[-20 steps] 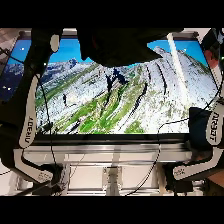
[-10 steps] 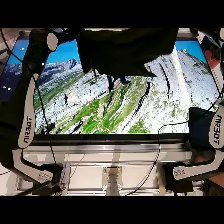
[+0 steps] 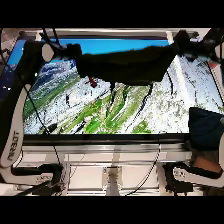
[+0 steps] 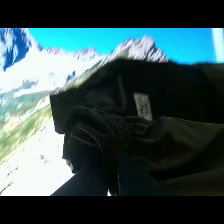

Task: Fold the clothes and pants, and hang the long-sleeved shirts on hangers.

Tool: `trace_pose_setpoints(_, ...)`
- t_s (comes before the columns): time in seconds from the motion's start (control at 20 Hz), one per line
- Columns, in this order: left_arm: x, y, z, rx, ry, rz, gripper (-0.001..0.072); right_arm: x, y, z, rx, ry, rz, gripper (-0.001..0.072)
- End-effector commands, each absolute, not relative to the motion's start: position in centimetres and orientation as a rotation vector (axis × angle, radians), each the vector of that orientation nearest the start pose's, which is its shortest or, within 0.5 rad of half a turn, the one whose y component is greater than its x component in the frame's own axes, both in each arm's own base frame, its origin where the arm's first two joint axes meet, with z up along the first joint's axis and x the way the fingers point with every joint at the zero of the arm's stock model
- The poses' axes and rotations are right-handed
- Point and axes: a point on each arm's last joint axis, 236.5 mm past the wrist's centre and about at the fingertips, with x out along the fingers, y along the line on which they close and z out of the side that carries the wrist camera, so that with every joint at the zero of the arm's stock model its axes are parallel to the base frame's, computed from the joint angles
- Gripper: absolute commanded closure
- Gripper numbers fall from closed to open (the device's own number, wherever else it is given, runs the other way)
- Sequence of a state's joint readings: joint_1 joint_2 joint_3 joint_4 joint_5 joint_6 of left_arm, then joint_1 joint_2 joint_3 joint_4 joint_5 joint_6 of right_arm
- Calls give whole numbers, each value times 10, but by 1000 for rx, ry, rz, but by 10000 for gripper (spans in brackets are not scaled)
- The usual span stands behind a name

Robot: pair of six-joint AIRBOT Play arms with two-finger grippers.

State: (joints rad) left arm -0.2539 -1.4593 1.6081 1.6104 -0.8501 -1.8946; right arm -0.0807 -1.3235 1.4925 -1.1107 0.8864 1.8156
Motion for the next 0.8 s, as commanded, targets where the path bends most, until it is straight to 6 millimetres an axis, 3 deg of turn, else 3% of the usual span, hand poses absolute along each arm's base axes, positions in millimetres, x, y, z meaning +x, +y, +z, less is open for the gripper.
trace_pose_setpoints(0.0,478,-114,112,-173,806,-82,696,459,45,134,640,810,40,709)
trace_pose_setpoints(0.25,396,-100,83,-183,849,-81,697,403,61,120,640,854,50,708)
trace_pose_setpoints(0.45,343,-104,87,-198,871,-104,696,355,84,119,633,892,50,709)
trace_pose_setpoints(0.65,305,-114,107,-285,841,-127,697,299,81,117,604,940,-37,709)
trace_pose_setpoints(0.75,281,-106,103,-337,881,-75,696,274,86,124,610,958,-40,709)
